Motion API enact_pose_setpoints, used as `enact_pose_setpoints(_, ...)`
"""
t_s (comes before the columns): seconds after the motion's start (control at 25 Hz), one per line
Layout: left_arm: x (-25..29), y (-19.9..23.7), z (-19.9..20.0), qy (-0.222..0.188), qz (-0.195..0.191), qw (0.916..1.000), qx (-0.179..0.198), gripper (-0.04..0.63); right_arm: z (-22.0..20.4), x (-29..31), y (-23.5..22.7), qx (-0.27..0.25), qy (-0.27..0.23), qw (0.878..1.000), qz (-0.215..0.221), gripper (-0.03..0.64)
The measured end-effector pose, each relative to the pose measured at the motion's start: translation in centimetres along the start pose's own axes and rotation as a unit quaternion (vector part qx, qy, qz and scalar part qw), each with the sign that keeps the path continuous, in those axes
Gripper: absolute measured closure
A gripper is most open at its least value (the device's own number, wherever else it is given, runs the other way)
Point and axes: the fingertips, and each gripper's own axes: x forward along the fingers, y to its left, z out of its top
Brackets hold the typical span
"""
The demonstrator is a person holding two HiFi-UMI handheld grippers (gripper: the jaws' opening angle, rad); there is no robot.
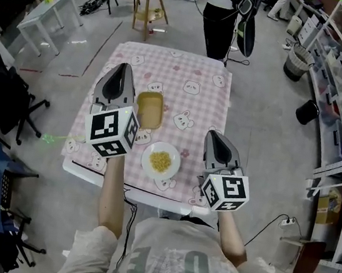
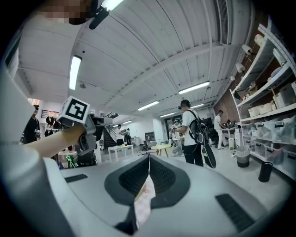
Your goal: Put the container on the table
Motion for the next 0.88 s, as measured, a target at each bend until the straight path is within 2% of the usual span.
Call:
enact_pose_setpoints(0.2, -5.4, -3.2, 3.1, -0.068, -0.012, 0.9974, 0.021, 0.566, 2.1, 0.7, 0.6, 0.013, -0.029, 0.999, 0.019, 0.588)
enact_pose_setpoints(0.36, -9.0, -5.4, 3.0, -0.114, 0.008, 0.9923, 0.047, 0.568, 3.3, 0.7, 1.3, 0.005, -0.045, 0.999, 0.028, 0.588)
enact_pose_setpoints(0.48, -10.3, -7.1, 0.3, -0.080, 0.013, 0.9951, 0.056, 0.569, 3.3, 0.5, 1.8, -0.017, -0.044, 0.998, 0.031, 0.588)
enact_pose_setpoints(0.64, -11.8, -7.0, -2.5, -0.034, 0.017, 0.9986, 0.036, 0.569, 2.6, 0.1, 2.7, -0.019, -0.041, 0.998, 0.038, 0.588)
enact_pose_setpoints(0.76, -12.5, -6.5, -3.6, -0.016, 0.023, 0.9993, 0.023, 0.569, 2.0, -0.3, 2.7, -0.017, -0.033, 0.999, 0.039, 0.588)
enact_pose_setpoints(0.88, -12.6, -6.1, -4.1, -0.009, 0.024, 0.9992, 0.030, 0.569, 1.9, -0.3, 2.8, -0.015, -0.029, 0.999, 0.039, 0.588)
